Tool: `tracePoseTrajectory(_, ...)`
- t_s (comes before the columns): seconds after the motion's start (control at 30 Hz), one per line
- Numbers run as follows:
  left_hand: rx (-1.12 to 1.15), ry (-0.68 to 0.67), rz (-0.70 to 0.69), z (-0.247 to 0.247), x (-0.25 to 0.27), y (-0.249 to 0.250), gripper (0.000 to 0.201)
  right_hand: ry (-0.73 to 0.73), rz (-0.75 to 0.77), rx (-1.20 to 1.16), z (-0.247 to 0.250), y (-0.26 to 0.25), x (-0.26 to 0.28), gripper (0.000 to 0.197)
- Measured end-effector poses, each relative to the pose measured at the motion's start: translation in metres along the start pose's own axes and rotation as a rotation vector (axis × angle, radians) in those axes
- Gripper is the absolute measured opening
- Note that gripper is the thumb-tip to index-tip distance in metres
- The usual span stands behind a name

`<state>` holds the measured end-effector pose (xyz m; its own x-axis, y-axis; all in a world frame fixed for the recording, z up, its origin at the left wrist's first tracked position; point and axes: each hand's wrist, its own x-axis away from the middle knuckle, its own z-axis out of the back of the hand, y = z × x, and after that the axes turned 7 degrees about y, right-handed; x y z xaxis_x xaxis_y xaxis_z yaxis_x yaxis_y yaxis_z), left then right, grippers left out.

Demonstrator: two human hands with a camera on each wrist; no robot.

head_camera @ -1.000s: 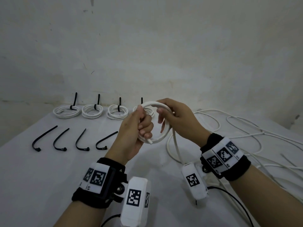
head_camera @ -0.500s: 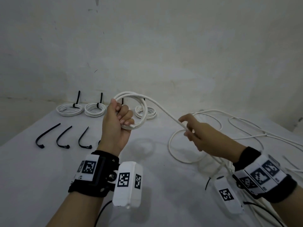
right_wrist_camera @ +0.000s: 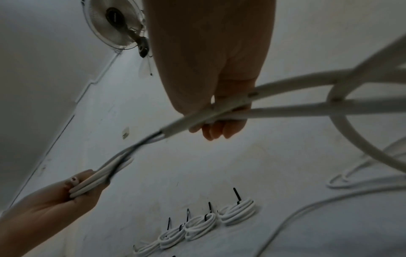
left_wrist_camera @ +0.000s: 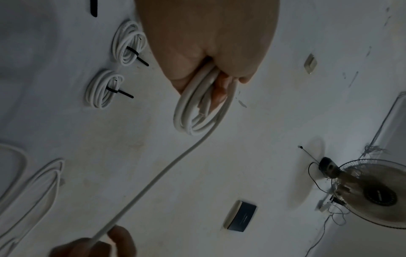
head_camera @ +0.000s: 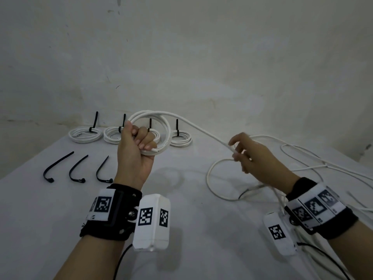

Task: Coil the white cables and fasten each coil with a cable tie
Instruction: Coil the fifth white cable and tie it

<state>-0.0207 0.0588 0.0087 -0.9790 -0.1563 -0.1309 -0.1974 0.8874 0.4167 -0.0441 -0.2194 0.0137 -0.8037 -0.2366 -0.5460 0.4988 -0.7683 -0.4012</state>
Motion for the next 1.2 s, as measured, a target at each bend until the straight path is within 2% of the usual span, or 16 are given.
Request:
tracePoseTrajectory(0.07,0.01,-0.001,-0.016,0.001,-0.002,0.003,0.04,-0.149,-0.023,-0.021,-0.004,0.0,0.003,0.027)
tracePoseTrajectory(0.13,0.0,0.003,-0.035,0.002,-0.002,0.004,0.039,-0.199,-0.002,0.087,-0.008,0.0,0.004,0.03)
tracePoseTrajectory(0.23,-0.06,0.015,-0.076,0.0,-0.001,0.002,0.039,-0.197,0.149,0.357,-0.016,-0.006,0.001,0.038)
tracePoseTrajectory(0.33,-0.178,0.019,-0.131,-0.004,0.0,-0.003,0.039,-0.139,0.444,0.546,-0.024,-0.014,0.0,0.056)
tracePoseTrajectory(0.43,-0.323,-0.02,-0.173,-0.004,0.002,-0.013,0.039,-0.074,0.668,0.525,-0.025,-0.03,-0.004,0.048)
tracePoseTrajectory(0.53,-0.489,-0.071,-0.19,-0.004,0.005,-0.026,0.038,-0.003,0.749,0.44,-0.027,-0.048,-0.01,0.045)
tracePoseTrajectory(0.73,-0.818,-0.245,-0.201,-0.004,0.015,-0.041,0.028,0.114,0.677,0.186,-0.036,-0.072,-0.028,0.034)
tracePoseTrajectory(0.83,-0.867,-0.264,-0.174,-0.006,0.018,-0.042,0.031,0.165,0.593,0.13,-0.035,-0.072,-0.037,0.019)
tracePoseTrajectory(1.0,-0.874,-0.344,-0.04,-0.005,0.018,-0.045,0.032,0.131,0.417,-0.019,-0.035,-0.062,-0.049,0.013)
tracePoseTrajectory(1.13,-0.911,-0.272,-0.034,0.0,0.016,-0.047,0.018,0.039,0.296,-0.11,-0.037,-0.056,-0.046,0.009)
tracePoseTrajectory(1.2,-0.903,-0.186,-0.04,0.002,0.013,-0.048,0.024,-0.044,0.198,-0.16,-0.031,-0.049,-0.043,0.004)
